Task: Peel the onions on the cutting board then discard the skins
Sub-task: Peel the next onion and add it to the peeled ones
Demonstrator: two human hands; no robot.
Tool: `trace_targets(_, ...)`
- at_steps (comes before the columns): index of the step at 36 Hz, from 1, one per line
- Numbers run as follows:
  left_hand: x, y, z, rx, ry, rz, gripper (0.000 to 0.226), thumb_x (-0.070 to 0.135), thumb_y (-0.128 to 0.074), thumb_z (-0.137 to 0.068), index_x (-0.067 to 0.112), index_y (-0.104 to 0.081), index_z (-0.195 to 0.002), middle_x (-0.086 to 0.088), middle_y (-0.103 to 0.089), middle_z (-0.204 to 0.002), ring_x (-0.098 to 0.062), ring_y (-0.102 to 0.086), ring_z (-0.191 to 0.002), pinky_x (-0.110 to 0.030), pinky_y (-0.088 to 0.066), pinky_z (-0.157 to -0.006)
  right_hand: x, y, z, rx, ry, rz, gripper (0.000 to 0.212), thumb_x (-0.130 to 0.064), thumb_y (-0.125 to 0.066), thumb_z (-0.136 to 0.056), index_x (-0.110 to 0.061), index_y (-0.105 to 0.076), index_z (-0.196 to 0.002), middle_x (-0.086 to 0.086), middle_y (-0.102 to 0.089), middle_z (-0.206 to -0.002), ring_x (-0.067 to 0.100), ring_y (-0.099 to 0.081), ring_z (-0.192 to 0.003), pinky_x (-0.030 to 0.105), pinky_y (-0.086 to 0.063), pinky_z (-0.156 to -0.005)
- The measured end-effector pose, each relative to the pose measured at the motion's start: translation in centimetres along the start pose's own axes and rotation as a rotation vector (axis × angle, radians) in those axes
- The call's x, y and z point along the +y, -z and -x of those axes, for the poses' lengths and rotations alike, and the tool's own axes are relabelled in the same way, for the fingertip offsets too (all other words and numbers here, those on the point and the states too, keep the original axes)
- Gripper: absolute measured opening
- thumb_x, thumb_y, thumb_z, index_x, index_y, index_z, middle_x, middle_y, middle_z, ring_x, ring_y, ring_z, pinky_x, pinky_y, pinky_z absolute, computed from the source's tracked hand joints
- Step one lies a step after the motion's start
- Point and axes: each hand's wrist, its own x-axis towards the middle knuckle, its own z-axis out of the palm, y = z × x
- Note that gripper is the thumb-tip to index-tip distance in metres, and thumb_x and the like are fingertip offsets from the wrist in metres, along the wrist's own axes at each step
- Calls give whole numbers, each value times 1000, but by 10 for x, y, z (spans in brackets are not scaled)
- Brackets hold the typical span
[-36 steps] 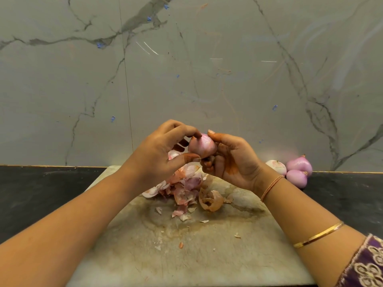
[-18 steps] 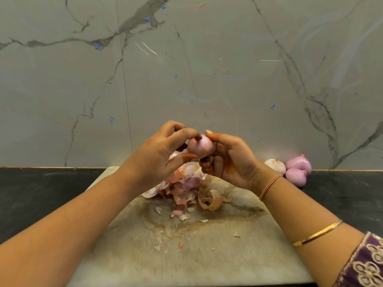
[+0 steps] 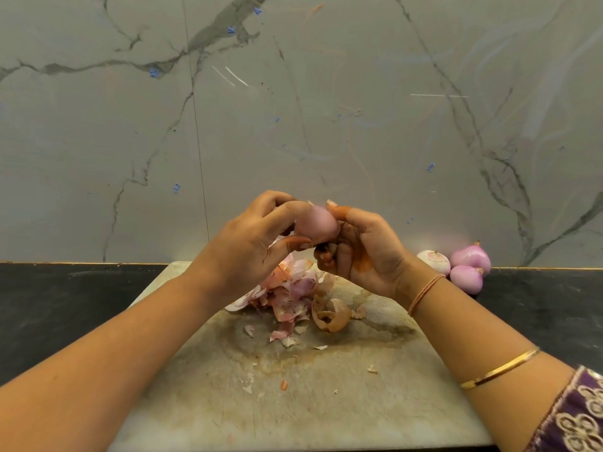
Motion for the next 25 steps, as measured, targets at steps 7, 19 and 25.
trace_targets(7, 0, 0, -1, 14, -73, -93, 29, 28, -51, -90, 24, -45, -118, -13, -54, -116, -27, -61, -91, -42, -58, -68, -1, -1, 1, 5, 11, 0, 42, -39, -41, -99, -3, -62, -100, 4, -59, -60, 11, -47, -54, 19, -44, -52)
trace_targets(19, 0, 0, -1, 56, -101, -140, 23, 24, -50, -90, 20, -46, -112, -14, -59, -111, -27, -62, -89, -31, -58, -70, 0, -1, -2, 37, 35, 72, 50, -47, -38, -99, -3, -62, -105, 13, -67, -77, 10, -46, -52, 19, -42, -53)
trace_targets(25, -2, -4, 0, 28, 26, -6, 42, 36, -46, -91, 30, -41, -133, -2, -53, -119, -17, -60, -96, -38, -58, -76, 1, 0, -4, 64, 45, 120, 52, -47, -38, -99, -2, -62, -109, 12, -67, -78, 9, -47, -52, 20, -42, -55)
